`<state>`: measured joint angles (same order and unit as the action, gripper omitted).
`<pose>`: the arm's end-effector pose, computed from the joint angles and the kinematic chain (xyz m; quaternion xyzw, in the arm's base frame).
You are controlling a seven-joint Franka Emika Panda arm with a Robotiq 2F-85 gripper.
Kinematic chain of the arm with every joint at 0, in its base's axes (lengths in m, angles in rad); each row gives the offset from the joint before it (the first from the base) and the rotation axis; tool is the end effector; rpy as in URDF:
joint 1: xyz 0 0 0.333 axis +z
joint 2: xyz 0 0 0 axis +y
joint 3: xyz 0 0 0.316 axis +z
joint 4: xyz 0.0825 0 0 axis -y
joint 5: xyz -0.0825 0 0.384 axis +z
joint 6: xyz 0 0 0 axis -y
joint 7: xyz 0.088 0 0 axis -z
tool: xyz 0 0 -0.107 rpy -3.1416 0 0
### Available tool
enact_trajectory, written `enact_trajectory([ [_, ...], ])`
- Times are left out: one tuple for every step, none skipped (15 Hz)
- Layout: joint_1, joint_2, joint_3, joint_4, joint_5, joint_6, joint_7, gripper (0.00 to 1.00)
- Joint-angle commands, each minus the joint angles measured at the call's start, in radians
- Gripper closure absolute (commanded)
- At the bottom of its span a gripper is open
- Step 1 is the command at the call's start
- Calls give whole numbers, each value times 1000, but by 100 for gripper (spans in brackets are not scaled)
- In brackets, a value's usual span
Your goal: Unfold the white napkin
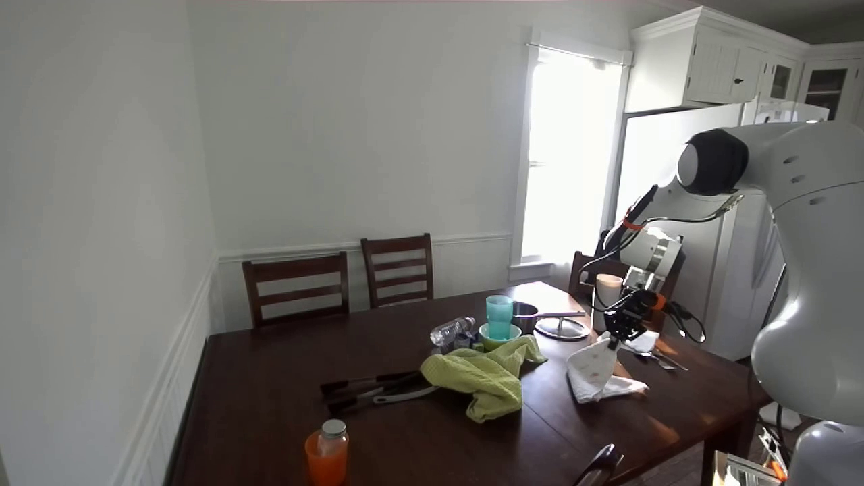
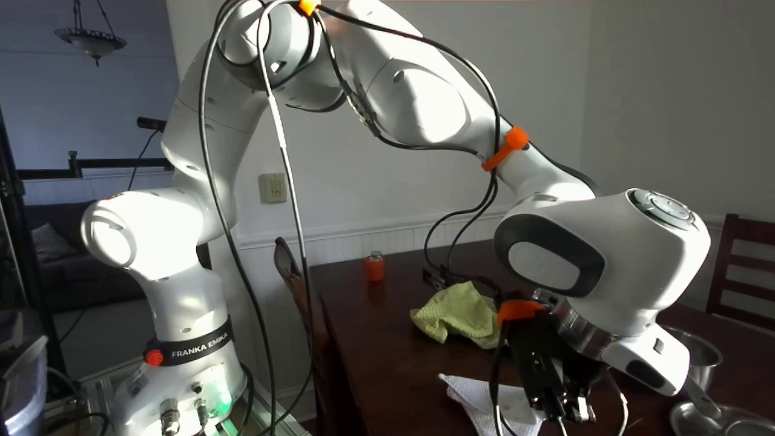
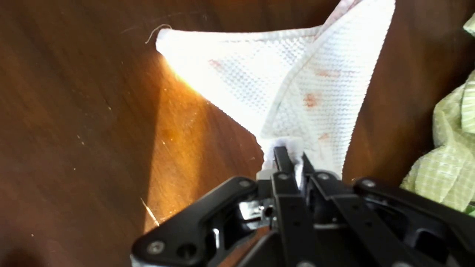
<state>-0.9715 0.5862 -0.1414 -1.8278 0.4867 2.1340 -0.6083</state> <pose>0.2956 -0.5450 0.1966 -0.9017 0.3865 -0.0260 0.1922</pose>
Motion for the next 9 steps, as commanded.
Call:
enact_trajectory([
  [-23, -23, 47, 14, 59, -14, -12, 99],
  [-19, -35, 56, 14, 69, -33, -9, 99],
  [-13, -44, 63, 15, 72, -44, -6, 99],
  [-7, -62, 70, 4, 75, -56, -4, 99],
  [-1, -74, 74, 0, 77, -75, -3, 99],
  [4, -88, 78, -4, 82, -101, 0, 99],
  [11, -105, 80, -9, 86, -130, -3, 99],
  [19, -117, 79, -12, 86, -157, 2, 99],
  [26, -126, 76, -12, 89, -178, -1, 99],
])
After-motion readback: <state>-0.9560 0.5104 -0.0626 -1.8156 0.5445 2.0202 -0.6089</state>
